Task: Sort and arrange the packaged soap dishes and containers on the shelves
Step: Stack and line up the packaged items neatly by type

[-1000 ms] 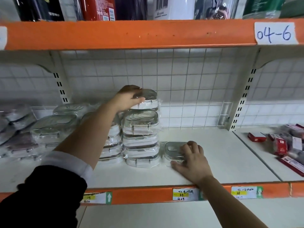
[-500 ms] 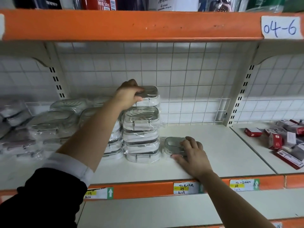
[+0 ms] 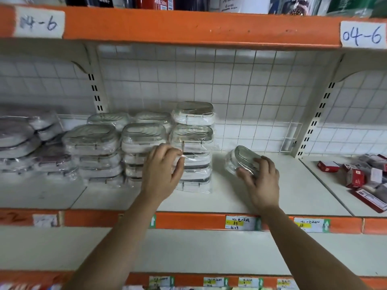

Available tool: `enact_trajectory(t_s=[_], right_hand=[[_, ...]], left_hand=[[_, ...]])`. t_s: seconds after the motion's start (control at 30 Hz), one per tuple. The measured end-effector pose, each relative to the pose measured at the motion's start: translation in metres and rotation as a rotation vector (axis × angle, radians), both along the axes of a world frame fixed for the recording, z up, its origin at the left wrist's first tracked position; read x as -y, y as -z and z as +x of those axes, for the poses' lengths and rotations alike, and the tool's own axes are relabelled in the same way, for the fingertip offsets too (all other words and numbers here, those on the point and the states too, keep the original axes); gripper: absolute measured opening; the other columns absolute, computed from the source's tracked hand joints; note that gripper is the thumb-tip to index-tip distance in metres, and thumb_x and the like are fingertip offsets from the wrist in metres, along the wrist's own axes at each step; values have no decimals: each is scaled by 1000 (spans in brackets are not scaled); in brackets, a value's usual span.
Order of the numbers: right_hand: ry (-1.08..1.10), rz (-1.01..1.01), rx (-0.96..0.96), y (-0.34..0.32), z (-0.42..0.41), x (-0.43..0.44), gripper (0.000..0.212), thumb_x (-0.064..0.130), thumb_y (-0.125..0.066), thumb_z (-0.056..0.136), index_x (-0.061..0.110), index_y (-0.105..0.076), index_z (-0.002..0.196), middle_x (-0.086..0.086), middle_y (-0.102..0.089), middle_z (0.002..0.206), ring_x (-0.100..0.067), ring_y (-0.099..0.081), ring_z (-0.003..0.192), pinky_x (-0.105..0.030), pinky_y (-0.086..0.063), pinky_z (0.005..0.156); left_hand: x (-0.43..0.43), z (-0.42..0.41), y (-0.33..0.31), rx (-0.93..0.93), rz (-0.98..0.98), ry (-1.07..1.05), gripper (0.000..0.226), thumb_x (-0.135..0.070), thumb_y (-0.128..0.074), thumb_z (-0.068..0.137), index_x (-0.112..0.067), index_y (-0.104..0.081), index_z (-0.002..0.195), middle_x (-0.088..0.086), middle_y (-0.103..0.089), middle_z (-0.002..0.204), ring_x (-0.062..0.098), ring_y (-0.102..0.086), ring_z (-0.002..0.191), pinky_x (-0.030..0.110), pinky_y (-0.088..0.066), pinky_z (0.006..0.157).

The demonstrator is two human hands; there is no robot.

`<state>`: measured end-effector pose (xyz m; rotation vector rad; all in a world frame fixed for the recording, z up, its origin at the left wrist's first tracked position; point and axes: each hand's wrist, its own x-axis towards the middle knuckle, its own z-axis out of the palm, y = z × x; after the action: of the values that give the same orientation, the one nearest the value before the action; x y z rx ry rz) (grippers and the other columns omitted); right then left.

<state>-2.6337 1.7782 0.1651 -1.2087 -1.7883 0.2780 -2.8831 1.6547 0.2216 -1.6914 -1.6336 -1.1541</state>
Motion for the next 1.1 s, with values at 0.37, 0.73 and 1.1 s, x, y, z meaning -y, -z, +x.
enact_trajectory(t_s=[0.37, 0.73, 1.1], right_hand=[[-278, 362, -4, -115, -75, 18, 57, 53, -67, 84, 14, -56, 126, -10, -42, 134, -28, -44, 125, -42, -44, 102], [-241, 292, 306, -122, -124, 8, 62, 63, -62, 82, 22, -58, 128, -7, -47, 122, -30, -36, 116, -40, -45, 88], [-202, 229, 241, -117, -142, 6, 53, 57, -64, 84, 16, -59, 119, -6, -52, 120, -33, -39, 121, -41, -48, 78]], left_hand=[[17, -3, 66, 117, -198, -78, 28, -28, -48, 92, -9, -65, 82, 4, -61, 80, 26, -58, 75, 37, -48, 69], [14, -8, 76, 69, -147, -7, 21, -25, -48, 92, -12, -61, 80, 0, -58, 81, 22, -54, 76, 37, -48, 68], [11, -9, 79, 67, -119, -17, 22, -24, -49, 91, -10, -61, 80, 3, -57, 79, 23, -54, 75, 37, -48, 68]])
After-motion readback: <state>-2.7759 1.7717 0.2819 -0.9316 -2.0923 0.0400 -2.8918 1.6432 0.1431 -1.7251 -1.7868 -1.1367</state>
